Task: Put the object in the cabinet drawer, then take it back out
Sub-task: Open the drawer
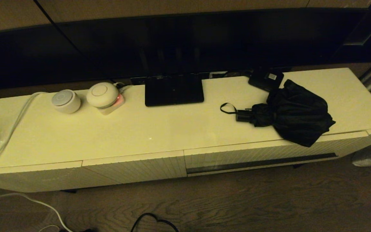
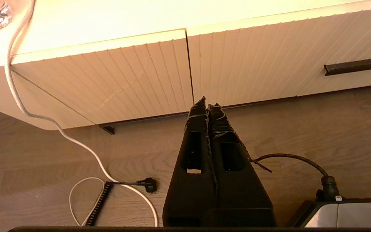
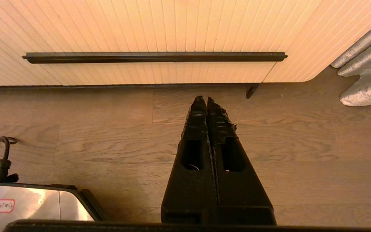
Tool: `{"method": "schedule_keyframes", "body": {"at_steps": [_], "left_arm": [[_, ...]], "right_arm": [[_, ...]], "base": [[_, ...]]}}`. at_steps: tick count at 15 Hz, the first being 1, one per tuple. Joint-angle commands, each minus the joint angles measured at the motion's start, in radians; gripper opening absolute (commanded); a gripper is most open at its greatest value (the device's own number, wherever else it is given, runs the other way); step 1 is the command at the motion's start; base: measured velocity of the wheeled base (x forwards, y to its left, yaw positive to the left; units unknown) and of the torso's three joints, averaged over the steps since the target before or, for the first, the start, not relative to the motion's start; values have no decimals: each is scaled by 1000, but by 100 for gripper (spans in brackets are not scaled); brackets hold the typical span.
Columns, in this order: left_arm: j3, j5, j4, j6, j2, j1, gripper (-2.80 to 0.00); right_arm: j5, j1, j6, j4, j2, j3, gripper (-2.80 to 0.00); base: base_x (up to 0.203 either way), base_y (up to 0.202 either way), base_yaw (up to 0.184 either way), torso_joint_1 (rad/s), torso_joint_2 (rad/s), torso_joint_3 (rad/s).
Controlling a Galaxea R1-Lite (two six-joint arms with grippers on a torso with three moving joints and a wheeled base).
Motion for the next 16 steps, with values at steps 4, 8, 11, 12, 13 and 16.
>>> {"method": "schedule_keyframes", "body": {"at_steps": [4,8,11,12,13,16], "left_arm": [[3,0,0,0,0,0,-280],[3,0,0,-1,0,0,-280],[3,0,0,0,0,0,-280],[3,0,0,0,0,0,-280],[3,0,0,0,0,0,-280],[3,0,0,0,0,0,-280]], "right_arm": [[1,0,5,1,0,0,-280],[-2,0,10,1,0,0,-280],[-1,0,5,-1,0,2,-280],[2,0,2,-1,0,1,-280],[2,0,2,-1,0,2,-280],[-5,0,28,-1,0,0,-280]], "base": [[0,0,0,0,0,0],[0,0,0,0,0,0],[0,0,0,0,0,0],[0,0,0,0,0,0],[0,0,0,0,0,0],[0,0,0,0,0,0]]}}
